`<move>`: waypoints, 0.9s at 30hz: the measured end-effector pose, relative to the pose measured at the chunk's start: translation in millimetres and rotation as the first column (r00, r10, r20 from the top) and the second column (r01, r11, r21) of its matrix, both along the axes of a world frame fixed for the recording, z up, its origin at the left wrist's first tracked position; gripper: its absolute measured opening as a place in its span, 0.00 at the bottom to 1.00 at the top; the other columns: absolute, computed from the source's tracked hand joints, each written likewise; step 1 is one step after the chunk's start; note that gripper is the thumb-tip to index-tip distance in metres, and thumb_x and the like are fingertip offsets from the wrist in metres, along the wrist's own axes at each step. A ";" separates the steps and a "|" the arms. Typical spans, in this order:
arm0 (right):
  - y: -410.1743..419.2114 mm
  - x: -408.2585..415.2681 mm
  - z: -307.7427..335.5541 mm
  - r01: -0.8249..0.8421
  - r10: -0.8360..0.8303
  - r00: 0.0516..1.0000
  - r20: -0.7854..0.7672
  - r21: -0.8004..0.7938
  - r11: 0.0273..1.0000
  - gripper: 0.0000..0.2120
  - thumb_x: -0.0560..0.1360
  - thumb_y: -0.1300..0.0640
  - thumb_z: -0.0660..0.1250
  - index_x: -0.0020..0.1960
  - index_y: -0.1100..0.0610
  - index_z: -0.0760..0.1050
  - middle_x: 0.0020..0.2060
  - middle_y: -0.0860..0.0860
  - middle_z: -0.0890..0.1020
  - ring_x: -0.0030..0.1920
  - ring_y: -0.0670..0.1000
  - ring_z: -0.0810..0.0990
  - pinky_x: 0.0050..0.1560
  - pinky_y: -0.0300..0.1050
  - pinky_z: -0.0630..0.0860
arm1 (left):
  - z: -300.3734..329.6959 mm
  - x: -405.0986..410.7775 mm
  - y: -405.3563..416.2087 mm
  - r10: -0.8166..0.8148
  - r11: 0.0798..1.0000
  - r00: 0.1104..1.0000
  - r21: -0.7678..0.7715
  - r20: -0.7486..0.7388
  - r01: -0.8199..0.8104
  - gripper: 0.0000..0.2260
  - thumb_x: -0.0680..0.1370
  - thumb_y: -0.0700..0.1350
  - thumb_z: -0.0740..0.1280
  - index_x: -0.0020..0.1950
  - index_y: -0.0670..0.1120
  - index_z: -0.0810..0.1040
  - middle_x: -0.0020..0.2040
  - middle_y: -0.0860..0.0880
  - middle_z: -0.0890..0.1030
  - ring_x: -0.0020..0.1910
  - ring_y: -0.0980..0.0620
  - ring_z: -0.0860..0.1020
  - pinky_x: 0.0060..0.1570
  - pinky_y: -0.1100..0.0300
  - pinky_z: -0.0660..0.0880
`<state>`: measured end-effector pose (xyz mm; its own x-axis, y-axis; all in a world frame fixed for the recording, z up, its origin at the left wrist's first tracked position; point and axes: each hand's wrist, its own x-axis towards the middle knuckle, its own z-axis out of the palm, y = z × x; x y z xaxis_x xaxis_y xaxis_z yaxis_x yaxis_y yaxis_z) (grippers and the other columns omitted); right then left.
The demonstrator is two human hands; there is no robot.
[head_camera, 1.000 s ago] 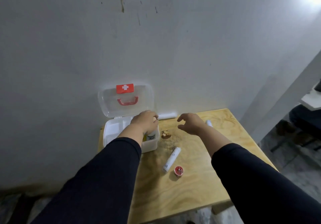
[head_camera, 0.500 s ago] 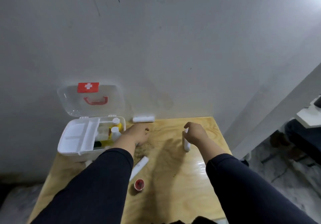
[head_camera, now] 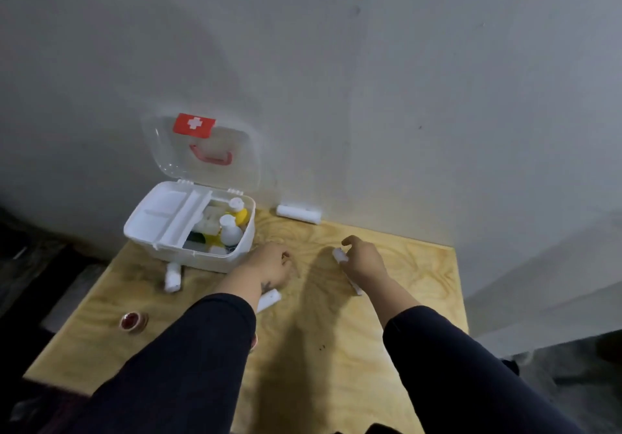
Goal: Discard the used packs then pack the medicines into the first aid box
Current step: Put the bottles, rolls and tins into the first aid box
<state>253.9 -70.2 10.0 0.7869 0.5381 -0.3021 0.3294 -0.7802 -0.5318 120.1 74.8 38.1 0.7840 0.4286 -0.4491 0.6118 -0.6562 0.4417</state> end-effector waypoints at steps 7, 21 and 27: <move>42.6 -9.0 0.3 -0.245 0.248 0.967 0.057 -0.043 0.968 0.17 0.77 0.50 0.63 0.64 0.53 0.73 0.58 0.54 0.80 0.55 0.56 0.79 0.50 0.46 0.76 | -2.7 -8.4 3.7 0.047 0.998 0.999 0.043 -0.012 -0.047 0.15 0.81 0.48 0.59 0.67 0.50 0.74 0.63 0.47 0.78 0.58 0.45 0.77 0.59 0.50 0.76; 102.5 24.2 -9.7 -0.438 0.458 0.833 0.310 -0.136 0.888 0.17 0.78 0.63 0.59 0.64 0.53 0.74 0.63 0.51 0.76 0.64 0.52 0.72 0.61 0.47 0.74 | -11.5 4.2 14.7 0.044 0.994 0.999 0.104 0.013 -0.046 0.17 0.81 0.49 0.59 0.71 0.50 0.72 0.71 0.51 0.72 0.66 0.47 0.74 0.66 0.54 0.71; 68.3 26.8 -4.3 -0.385 0.413 0.873 0.259 -0.152 0.910 0.15 0.79 0.49 0.59 0.57 0.56 0.79 0.56 0.52 0.78 0.60 0.53 0.71 0.55 0.47 0.73 | -13.2 6.7 10.7 0.031 0.993 0.999 0.111 -0.016 -0.029 0.16 0.81 0.49 0.58 0.69 0.52 0.73 0.68 0.50 0.75 0.62 0.47 0.76 0.61 0.53 0.73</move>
